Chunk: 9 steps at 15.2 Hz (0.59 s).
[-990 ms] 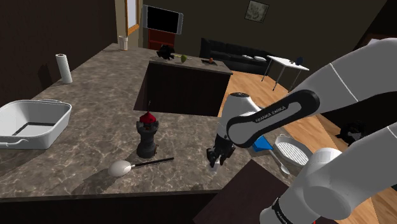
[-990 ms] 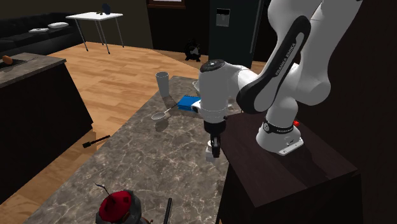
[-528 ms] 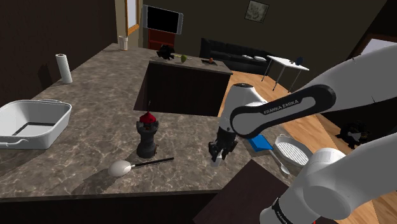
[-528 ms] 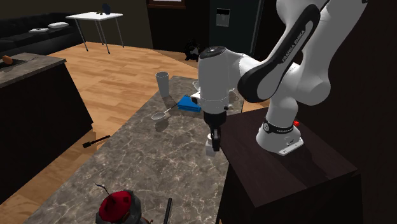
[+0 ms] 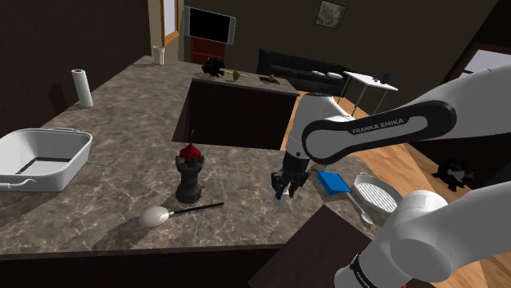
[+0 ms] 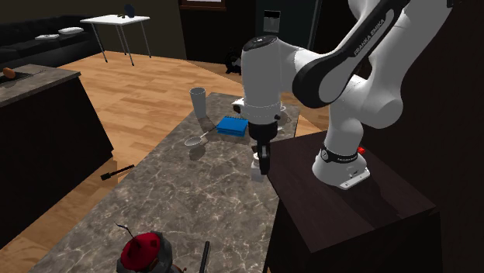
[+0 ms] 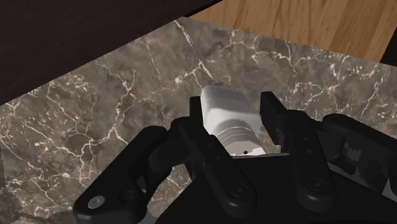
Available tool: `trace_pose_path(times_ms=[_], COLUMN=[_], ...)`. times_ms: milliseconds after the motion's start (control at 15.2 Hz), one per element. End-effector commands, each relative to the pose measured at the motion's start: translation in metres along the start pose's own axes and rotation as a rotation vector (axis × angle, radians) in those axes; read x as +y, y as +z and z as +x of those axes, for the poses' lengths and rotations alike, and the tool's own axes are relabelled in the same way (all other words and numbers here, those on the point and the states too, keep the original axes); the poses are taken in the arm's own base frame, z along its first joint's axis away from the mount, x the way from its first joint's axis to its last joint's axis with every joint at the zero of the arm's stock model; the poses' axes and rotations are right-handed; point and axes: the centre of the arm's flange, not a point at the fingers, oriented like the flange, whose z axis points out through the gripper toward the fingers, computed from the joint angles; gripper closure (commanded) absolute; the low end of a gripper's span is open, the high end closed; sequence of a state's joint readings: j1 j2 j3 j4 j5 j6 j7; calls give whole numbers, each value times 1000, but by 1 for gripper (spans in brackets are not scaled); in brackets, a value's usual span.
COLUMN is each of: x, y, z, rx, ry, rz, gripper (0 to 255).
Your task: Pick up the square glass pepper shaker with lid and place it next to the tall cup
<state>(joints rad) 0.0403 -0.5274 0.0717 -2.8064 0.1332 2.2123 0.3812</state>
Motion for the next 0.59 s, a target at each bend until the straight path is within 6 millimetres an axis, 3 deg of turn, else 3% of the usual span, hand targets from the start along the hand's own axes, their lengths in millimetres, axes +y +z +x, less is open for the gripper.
trace_pose_path(times_ms=[0, 528], x=[0, -1], y=[-11, -54], z=[-2, -6], rx=[-1, -1], ry=[0, 0], rz=[0, 0], gripper=[255, 255])
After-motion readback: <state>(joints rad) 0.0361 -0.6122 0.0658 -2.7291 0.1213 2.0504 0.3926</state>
